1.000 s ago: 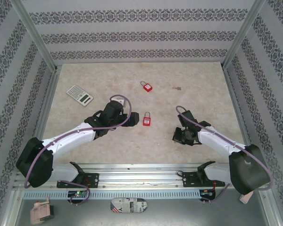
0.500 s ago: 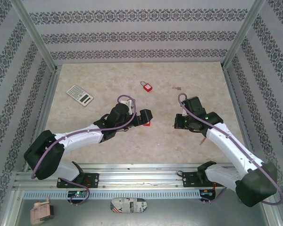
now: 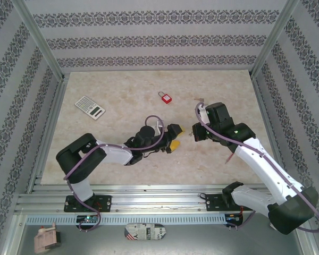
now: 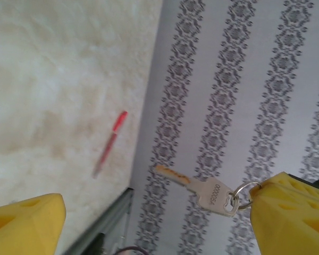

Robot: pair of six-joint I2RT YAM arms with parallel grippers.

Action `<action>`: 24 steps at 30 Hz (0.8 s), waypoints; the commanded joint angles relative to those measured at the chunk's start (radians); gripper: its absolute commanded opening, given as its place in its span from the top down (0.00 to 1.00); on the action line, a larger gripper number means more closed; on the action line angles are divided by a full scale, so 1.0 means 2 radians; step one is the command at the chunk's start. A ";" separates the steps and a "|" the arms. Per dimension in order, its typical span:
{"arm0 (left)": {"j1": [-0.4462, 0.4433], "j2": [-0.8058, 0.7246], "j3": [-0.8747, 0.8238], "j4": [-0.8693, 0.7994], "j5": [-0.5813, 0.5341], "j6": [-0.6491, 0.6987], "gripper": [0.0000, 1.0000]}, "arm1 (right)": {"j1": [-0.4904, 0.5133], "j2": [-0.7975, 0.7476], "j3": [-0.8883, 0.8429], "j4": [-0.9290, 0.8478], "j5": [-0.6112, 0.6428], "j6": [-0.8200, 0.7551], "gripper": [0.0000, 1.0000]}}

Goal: Unlock with the key

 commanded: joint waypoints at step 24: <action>-0.010 0.053 0.031 0.152 -0.042 -0.144 0.13 | 0.063 -0.065 -0.107 0.163 -0.056 0.044 1.00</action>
